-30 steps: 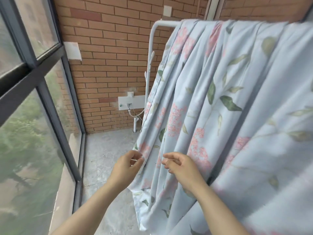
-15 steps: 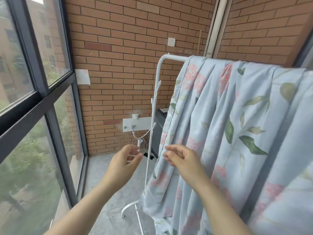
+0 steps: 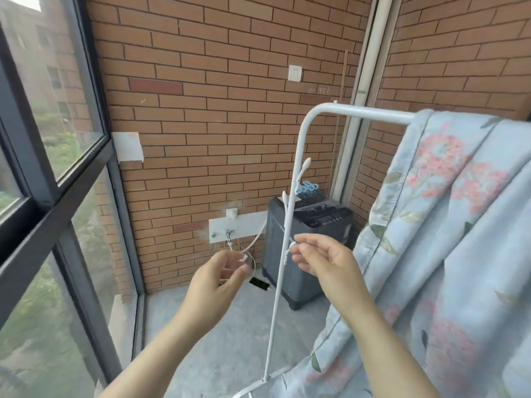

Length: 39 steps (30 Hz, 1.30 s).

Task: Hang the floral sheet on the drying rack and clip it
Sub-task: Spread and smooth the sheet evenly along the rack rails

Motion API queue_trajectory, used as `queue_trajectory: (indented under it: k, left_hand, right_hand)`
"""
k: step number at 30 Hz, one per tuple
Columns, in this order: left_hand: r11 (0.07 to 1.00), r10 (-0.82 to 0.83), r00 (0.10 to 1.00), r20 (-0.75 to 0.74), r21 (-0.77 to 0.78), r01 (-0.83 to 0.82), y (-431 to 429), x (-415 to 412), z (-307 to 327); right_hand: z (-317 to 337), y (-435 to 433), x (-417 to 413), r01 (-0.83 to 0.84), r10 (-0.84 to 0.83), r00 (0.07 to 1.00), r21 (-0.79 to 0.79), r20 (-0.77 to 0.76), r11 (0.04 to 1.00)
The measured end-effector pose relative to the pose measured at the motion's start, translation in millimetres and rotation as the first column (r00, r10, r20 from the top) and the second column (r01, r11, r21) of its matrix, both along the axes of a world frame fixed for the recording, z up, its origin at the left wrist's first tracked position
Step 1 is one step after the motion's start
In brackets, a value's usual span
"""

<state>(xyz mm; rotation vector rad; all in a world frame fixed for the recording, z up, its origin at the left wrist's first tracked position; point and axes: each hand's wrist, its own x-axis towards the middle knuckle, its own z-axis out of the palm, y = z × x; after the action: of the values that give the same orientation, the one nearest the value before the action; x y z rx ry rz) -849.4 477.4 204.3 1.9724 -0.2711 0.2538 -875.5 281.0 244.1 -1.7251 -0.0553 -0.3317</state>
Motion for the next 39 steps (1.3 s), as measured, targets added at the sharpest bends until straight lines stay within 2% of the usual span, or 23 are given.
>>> queue_trajectory:
  k: [15, 19, 24, 27, 31, 35, 39]
  left_hand:
    - [0.999, -0.015, 1.0, -0.013, 0.051, 0.016, -1.8, 182.7, 0.7]
    - [0.992, -0.107, 0.994, -0.005, 0.06, 0.107, -2.6, 232.4, 1.5]
    - [0.951, -0.304, 0.953, 0.0, 0.057, 0.304, -12.2, 313.1, 1.5]
    - [0.88, -0.472, 0.882, 0.015, 0.063, 0.47, -24.7, 353.1, 3.4]
    - [0.746, -0.666, 0.745, 0.044, 0.065, 0.663, -52.3, 374.8, 20.3]
    - [0.505, -0.86, 0.507, 0.061, -0.045, 0.862, -82.9, 357.3, 38.9]
    - [0.335, -0.934, 0.341, 0.107, -0.075, 0.939, -108.0, 319.2, 50.0]
  right_hand:
    - [-7.0, 13.9, 186.7, 0.004, -0.005, 1.0, 0.025, 0.004, 1.0]
    - [-6.9, 18.3, 224.6, 0.029, -0.029, 1.0, 0.022, -0.01, 0.999]
    - [-2.2, 16.1, 262.7, 0.237, -0.239, 0.97, 0.048, 0.035, 0.97]
    - [-3.5, 19.7, 270.2, 0.396, -0.4, 0.916, 0.091, 0.026, 0.914]
    - [-1.4, 26.8, 257.1, 0.602, -0.604, 0.797, 0.085, -0.002, 0.794]
    - [6.4, 27.7, 219.8, 0.79, -0.792, 0.611, 0.054, 0.0, 0.61]
    - [22.3, 32.4, 174.9, 0.882, -0.883, 0.469, 0.044, 0.03, 0.47]
